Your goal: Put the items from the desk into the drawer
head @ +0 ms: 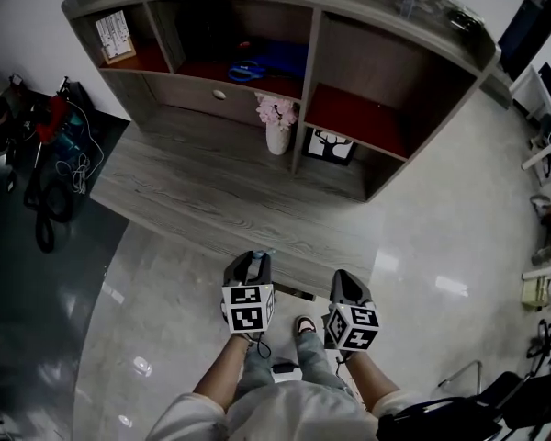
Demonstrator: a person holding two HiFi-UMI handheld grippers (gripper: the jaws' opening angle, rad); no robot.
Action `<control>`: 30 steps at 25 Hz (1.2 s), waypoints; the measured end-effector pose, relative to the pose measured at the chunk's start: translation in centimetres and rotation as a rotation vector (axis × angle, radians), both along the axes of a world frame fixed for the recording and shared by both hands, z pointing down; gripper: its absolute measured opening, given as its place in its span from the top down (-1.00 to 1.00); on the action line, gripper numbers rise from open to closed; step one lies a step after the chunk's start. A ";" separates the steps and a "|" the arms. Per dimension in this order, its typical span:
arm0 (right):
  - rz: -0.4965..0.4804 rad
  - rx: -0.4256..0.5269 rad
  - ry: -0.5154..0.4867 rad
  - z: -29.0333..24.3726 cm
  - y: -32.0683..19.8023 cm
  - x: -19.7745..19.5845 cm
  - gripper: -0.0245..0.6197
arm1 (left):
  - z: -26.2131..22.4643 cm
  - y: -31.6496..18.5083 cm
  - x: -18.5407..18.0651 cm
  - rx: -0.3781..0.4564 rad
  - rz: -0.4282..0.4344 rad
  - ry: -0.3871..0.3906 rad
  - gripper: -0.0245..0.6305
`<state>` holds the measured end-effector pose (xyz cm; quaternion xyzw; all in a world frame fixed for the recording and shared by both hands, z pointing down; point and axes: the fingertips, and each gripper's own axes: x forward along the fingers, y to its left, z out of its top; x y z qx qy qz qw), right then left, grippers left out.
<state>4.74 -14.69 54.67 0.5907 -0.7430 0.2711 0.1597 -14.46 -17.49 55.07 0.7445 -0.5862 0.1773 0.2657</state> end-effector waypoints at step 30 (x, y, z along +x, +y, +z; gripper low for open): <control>-0.371 -0.039 0.050 3.6 -0.8 -5.1 0.93 | 6.6 10.5 -1.6 -0.084 -0.323 0.071 0.52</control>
